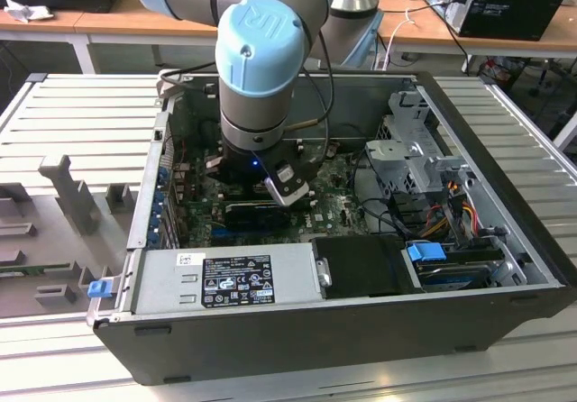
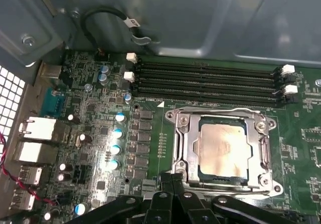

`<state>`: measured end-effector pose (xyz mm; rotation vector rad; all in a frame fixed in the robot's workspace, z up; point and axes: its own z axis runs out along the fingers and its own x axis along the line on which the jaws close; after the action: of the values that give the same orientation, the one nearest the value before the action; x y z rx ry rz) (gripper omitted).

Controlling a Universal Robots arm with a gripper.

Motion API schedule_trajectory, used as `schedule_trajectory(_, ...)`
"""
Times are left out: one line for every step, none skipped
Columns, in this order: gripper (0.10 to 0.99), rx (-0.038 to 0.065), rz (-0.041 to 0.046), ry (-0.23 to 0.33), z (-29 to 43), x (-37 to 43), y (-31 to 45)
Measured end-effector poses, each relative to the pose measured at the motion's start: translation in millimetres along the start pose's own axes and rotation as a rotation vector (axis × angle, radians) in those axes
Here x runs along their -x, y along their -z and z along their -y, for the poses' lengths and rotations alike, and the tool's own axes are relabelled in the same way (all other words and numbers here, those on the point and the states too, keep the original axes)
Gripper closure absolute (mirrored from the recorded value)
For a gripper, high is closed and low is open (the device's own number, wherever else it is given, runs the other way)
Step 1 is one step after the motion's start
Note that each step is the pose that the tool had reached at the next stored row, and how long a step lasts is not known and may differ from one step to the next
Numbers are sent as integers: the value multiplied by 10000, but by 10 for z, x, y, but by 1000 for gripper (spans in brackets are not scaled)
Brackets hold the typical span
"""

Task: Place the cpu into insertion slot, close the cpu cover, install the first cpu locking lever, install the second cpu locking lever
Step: 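Install the second cpu locking lever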

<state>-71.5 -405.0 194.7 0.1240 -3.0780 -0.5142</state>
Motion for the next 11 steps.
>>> schedule_trajectory(980,18,-1,1,1,-6,-7)
schedule_trajectory(980,40,0,2,0,-15,-17)
schedule_trajectory(980,62,1,2,0,-26,-23)
schedule_trajectory(980,78,2,1,-1,-30,-23)
schedule_trajectory(980,95,6,5,-6,-31,-11)
schedule_trajectory(980,108,10,5,-18,-32,21)
schedule_trajectory(980,107,8,4,-29,-33,55)
schedule_trajectory(980,106,6,4,-41,-34,91)
schedule_trajectory(980,109,7,4,-55,-33,129)
schedule_trajectory(980,109,7,4,-73,-34,179)
schedule_trajectory(980,108,3,2,-95,-35,241)
